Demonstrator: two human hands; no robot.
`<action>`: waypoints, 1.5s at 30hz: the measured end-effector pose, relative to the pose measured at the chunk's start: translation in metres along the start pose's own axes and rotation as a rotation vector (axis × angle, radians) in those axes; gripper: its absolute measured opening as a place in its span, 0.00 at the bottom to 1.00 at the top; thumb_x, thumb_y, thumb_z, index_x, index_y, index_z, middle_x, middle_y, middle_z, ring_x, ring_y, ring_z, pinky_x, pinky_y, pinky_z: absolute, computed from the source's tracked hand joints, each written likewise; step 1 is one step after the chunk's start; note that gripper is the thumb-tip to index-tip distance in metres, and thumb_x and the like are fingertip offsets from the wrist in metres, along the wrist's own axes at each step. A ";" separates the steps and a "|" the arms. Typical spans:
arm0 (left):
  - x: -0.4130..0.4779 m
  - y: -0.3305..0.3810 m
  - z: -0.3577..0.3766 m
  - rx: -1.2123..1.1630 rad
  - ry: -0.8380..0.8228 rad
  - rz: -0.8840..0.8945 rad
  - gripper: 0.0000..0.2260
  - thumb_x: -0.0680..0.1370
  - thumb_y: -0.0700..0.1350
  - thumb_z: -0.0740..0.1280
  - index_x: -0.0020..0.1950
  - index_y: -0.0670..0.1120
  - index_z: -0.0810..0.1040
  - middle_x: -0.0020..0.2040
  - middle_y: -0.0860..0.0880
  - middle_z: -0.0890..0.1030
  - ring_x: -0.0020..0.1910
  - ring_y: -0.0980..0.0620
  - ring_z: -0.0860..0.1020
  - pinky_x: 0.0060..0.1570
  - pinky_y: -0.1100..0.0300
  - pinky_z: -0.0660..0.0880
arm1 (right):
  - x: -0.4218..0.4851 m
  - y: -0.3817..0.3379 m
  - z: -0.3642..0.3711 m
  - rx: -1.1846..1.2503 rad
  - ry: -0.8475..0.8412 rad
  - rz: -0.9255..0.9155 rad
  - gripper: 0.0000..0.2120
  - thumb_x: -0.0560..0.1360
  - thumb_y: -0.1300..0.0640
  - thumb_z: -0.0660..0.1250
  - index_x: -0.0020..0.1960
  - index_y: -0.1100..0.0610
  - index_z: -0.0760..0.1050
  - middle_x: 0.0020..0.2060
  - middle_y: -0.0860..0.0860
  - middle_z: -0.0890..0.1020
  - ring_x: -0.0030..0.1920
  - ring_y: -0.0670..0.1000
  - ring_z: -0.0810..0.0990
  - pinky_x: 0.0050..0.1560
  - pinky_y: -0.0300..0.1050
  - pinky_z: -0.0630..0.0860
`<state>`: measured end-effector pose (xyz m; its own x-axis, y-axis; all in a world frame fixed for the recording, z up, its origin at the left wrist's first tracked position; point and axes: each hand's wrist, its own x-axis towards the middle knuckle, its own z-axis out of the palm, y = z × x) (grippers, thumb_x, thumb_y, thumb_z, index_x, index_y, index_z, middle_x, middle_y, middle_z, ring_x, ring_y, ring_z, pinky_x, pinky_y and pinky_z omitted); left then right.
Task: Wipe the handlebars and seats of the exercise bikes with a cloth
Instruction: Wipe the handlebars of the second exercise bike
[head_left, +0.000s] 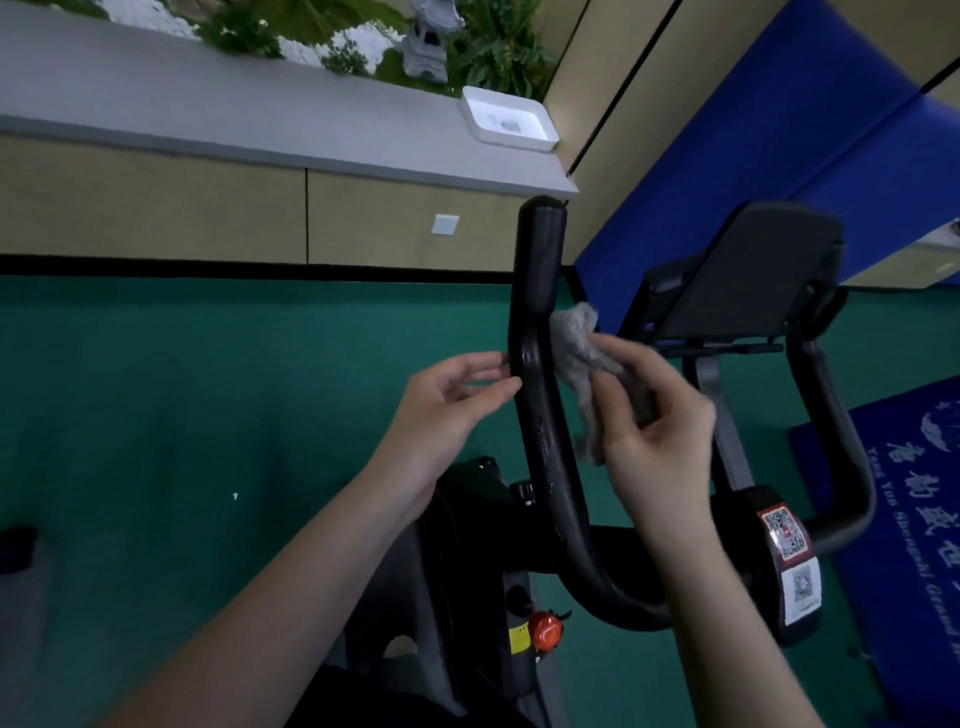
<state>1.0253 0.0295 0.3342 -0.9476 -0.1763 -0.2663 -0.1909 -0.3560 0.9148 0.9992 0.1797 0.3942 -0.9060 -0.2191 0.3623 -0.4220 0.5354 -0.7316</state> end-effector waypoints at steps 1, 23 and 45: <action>-0.002 -0.001 0.002 -0.011 0.013 -0.019 0.11 0.73 0.44 0.71 0.56 0.49 0.81 0.53 0.52 0.83 0.51 0.60 0.80 0.51 0.66 0.73 | 0.008 -0.005 -0.002 -0.023 -0.020 -0.098 0.13 0.76 0.67 0.63 0.55 0.54 0.79 0.48 0.46 0.83 0.47 0.41 0.81 0.48 0.36 0.74; -0.039 -0.036 0.054 -0.513 0.304 0.028 0.09 0.74 0.42 0.71 0.53 0.45 0.83 0.46 0.54 0.84 0.43 0.68 0.80 0.40 0.80 0.70 | 0.110 -0.047 0.024 -0.665 -1.256 -0.993 0.09 0.75 0.67 0.67 0.55 0.63 0.80 0.49 0.58 0.82 0.50 0.57 0.81 0.53 0.51 0.76; -0.042 -0.025 0.044 -0.169 0.379 0.119 0.07 0.78 0.42 0.65 0.48 0.52 0.81 0.44 0.54 0.83 0.46 0.57 0.79 0.45 0.65 0.70 | 0.064 -0.001 -0.014 -0.208 -0.462 -0.774 0.12 0.73 0.73 0.64 0.52 0.63 0.81 0.49 0.53 0.82 0.52 0.48 0.79 0.56 0.33 0.71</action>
<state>1.0582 0.0861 0.3358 -0.7933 -0.5389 -0.2834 -0.0112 -0.4524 0.8917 0.9426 0.1761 0.4262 -0.3165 -0.8563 0.4081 -0.9412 0.2300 -0.2474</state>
